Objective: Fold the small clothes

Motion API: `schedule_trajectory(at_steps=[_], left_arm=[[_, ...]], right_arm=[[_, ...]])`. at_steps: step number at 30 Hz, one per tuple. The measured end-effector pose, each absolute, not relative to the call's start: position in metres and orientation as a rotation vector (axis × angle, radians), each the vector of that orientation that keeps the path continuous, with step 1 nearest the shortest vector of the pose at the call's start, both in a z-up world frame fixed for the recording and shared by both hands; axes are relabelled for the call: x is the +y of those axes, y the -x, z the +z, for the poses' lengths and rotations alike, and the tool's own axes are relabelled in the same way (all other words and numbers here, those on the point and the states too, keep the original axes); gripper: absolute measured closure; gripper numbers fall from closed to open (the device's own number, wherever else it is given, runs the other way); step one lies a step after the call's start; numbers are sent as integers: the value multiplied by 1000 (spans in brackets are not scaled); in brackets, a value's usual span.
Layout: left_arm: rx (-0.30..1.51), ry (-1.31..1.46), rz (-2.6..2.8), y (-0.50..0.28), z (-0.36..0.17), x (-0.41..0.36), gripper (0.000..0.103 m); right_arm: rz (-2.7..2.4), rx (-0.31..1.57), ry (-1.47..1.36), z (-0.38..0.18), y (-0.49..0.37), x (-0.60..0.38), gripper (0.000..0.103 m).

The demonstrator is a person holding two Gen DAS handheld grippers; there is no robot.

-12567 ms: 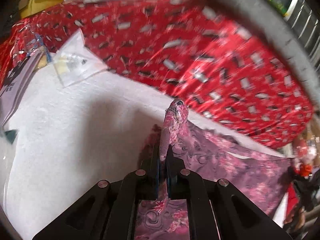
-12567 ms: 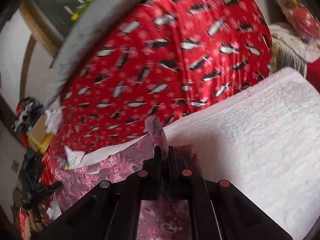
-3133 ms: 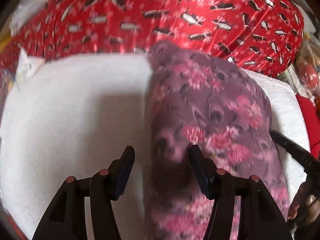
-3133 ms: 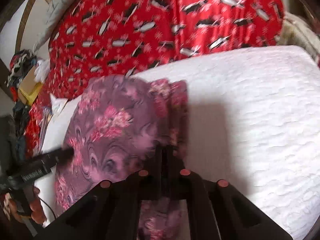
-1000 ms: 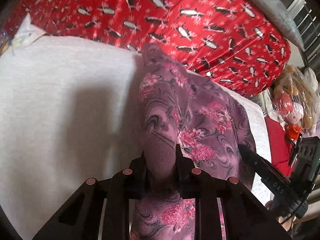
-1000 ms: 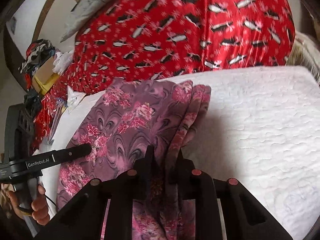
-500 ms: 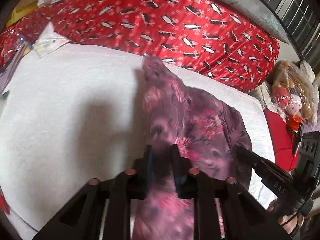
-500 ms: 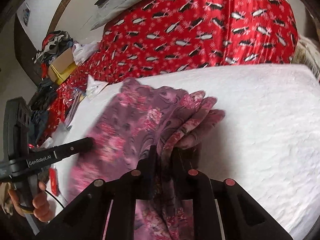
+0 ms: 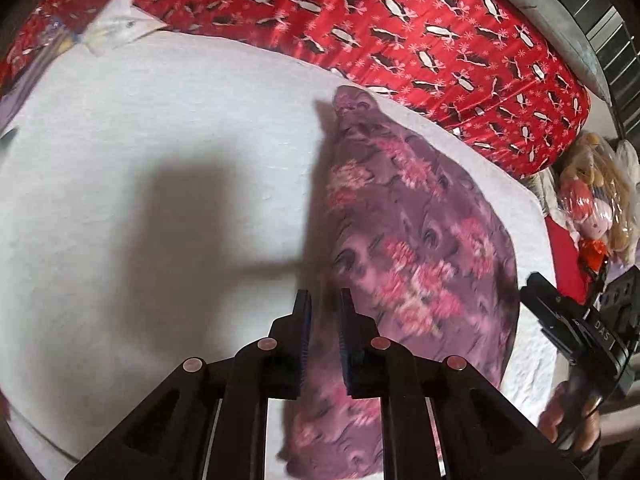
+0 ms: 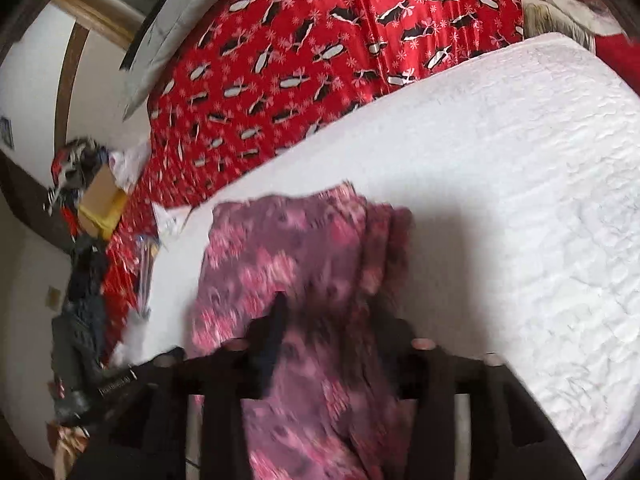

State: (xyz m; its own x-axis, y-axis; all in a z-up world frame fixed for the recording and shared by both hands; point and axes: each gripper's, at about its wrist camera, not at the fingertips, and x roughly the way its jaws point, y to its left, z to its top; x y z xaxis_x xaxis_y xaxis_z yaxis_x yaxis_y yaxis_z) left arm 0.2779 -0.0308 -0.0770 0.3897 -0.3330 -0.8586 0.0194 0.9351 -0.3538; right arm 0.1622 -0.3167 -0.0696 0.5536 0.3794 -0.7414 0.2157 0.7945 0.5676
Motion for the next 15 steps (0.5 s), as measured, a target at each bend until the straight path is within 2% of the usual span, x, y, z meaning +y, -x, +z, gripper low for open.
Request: schedule_trajectory(at_steps=[3,4,5,9,11,12,13,15], left_arm=[[1159,271,-240,-290,-77,-46,83],[1153,254,-241,-293,-76,-50,82],[1141,239,-246,-299,-73,-53,80],[1068,224,-251,-316,-71,-62,72],[1077,178,-211,-326,-84,-70,71],[1091,143,-193,-330,-94,-73,67],[1107,114,-185,-333,-101,-76,65],[1094,104,-197,-332,-99,-75,62]], right_arm=[[65,1065,-608,-85,-185,-306,53],[72,1091,-585,-90,-192,-302,67],[95,1089,-577,-90,-195,-301,92],[157,936,-499,-67,-203,-301,92],[129,956,-508,-79,-211,-310,92],[101,1021,-517,-98,-218,-315,92],[87,1068,-529,-111,-222,-318,86],[94,1065,-627,-120,-218,-332,83]])
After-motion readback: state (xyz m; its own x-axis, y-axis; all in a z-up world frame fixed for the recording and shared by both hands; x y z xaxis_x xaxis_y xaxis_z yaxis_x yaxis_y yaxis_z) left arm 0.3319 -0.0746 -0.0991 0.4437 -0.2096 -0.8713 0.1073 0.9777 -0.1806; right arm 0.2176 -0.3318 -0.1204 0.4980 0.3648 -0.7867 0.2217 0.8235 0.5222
